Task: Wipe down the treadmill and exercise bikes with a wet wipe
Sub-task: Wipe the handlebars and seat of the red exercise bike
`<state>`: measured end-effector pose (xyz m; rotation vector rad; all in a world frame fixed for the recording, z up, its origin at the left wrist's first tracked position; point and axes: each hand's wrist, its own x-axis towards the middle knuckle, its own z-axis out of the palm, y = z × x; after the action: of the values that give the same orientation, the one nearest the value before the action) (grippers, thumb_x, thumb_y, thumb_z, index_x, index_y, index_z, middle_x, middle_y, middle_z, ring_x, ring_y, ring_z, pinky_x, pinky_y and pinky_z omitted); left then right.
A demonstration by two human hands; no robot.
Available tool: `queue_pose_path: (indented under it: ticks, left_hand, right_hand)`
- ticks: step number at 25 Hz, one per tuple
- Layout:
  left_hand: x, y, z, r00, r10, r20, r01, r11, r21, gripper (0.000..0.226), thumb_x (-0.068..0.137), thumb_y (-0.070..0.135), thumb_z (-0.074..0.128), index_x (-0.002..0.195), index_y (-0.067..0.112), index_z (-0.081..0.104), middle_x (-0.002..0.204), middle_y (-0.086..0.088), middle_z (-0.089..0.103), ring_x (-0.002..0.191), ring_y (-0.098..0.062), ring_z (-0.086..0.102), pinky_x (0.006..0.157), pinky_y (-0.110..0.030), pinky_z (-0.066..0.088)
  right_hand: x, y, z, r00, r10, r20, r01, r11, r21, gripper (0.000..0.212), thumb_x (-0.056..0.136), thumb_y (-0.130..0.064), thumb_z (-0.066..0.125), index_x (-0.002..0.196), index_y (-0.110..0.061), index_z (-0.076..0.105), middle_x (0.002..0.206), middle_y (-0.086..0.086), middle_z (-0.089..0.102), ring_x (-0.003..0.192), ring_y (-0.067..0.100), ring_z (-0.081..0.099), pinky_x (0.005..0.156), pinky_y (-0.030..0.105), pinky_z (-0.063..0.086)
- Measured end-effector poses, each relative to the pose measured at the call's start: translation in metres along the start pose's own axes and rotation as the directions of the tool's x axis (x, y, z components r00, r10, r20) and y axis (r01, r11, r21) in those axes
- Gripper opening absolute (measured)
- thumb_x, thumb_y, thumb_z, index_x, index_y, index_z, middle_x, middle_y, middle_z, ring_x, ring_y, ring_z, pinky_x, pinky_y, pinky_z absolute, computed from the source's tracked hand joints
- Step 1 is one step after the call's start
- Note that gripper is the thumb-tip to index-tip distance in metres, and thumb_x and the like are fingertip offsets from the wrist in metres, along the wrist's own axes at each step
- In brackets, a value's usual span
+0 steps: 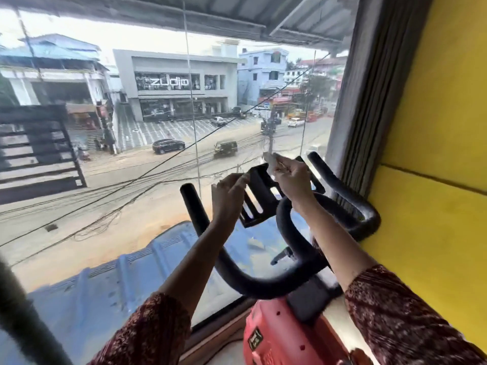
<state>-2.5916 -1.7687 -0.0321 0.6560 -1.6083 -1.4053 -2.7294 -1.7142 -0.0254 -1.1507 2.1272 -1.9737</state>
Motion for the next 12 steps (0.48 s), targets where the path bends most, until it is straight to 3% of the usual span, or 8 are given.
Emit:
queue_pose_path:
  ticks: [1, 3, 5, 6, 8, 10, 12]
  left_hand:
    - [0.018, -0.003, 0.001, 0.999, 0.034, 0.017, -0.036, 0.997, 0.075, 0.012, 0.089, 0.023, 0.059, 0.086, 0.016, 0.068, 0.081, 0.0, 0.067, 0.079, -0.014, 0.058, 0.072, -0.025, 0.042]
    - [0.046, -0.008, 0.005, 0.998, 0.044, 0.043, -0.05, 0.99, 0.134, 0.012, 0.091, 0.017, 0.06, 0.096, 0.012, 0.069, 0.087, -0.002, 0.068, 0.083, -0.014, 0.06, 0.07, -0.022, 0.042]
    - [0.068, -0.016, 0.012, 0.999, 0.007, 0.04, -0.013, 0.987, 0.161, 0.022, 0.091, 0.017, 0.059, 0.11, 0.009, 0.067, 0.104, -0.007, 0.069, 0.097, -0.019, 0.062, 0.081, -0.025, 0.045]
    - [0.076, -0.02, 0.016, 0.999, -0.005, 0.049, -0.004, 0.983, 0.185, 0.027, 0.092, 0.017, 0.057, 0.117, 0.008, 0.064, 0.112, -0.009, 0.067, 0.105, -0.02, 0.061, 0.087, -0.026, 0.044]
    - [0.088, -0.028, 0.026, 0.995, -0.021, 0.1, -0.006, 0.965, 0.261, 0.034, 0.094, 0.017, 0.053, 0.126, 0.008, 0.057, 0.121, -0.009, 0.063, 0.11, -0.019, 0.057, 0.084, -0.022, 0.04]
    - [0.094, -0.036, 0.035, 0.99, -0.024, 0.138, -0.017, 0.957, 0.29, 0.033, 0.096, 0.019, 0.05, 0.127, 0.009, 0.057, 0.119, -0.011, 0.063, 0.108, -0.02, 0.056, 0.079, -0.022, 0.037]
    - [0.096, -0.043, 0.041, 0.987, -0.011, 0.162, -0.039, 0.951, 0.306, 0.03, 0.097, 0.02, 0.049, 0.123, 0.01, 0.058, 0.113, -0.009, 0.065, 0.102, -0.02, 0.056, 0.078, -0.023, 0.037]
  right_hand:
    - [0.018, -0.001, 0.004, 0.999, -0.035, -0.018, 0.034, 0.996, -0.079, 0.029, 0.09, -0.023, 0.064, 0.116, -0.013, 0.068, 0.106, -0.001, 0.07, 0.085, 0.002, 0.063, 0.072, 0.011, 0.048]
    - [0.052, 0.005, 0.015, 0.997, -0.08, 0.003, 0.078, 0.961, -0.264, 0.029, 0.089, -0.011, 0.061, 0.118, -0.007, 0.066, 0.111, 0.009, 0.069, 0.097, 0.012, 0.065, 0.082, 0.018, 0.051]
    - [0.071, 0.019, 0.03, 0.982, -0.046, 0.181, 0.126, 0.88, -0.458, 0.033, 0.09, 0.001, 0.052, 0.121, -0.003, 0.062, 0.12, 0.018, 0.063, 0.114, 0.027, 0.06, 0.098, 0.031, 0.046]
    - [0.072, 0.026, 0.035, 0.959, -0.008, 0.282, 0.161, 0.838, -0.522, 0.038, 0.089, 0.007, 0.047, 0.123, -0.002, 0.06, 0.126, 0.019, 0.059, 0.121, 0.029, 0.054, 0.103, 0.029, 0.041]
    - [0.063, 0.039, 0.035, 0.925, -0.013, 0.38, 0.234, 0.807, -0.542, 0.047, 0.085, 0.013, 0.041, 0.125, -0.003, 0.059, 0.133, 0.016, 0.055, 0.127, 0.026, 0.048, 0.106, 0.017, 0.031]
    - [0.043, 0.043, 0.024, 0.905, -0.08, 0.417, 0.314, 0.788, -0.53, 0.046, 0.084, 0.013, 0.044, 0.124, -0.005, 0.061, 0.132, 0.011, 0.056, 0.124, 0.023, 0.052, 0.104, 0.014, 0.031]
    - [0.028, 0.042, -0.001, 0.863, 0.015, 0.505, 0.318, 0.76, -0.566, 0.05, 0.084, 0.015, 0.046, 0.124, -0.011, 0.062, 0.133, 0.002, 0.055, 0.122, 0.016, 0.053, 0.102, 0.01, 0.03]
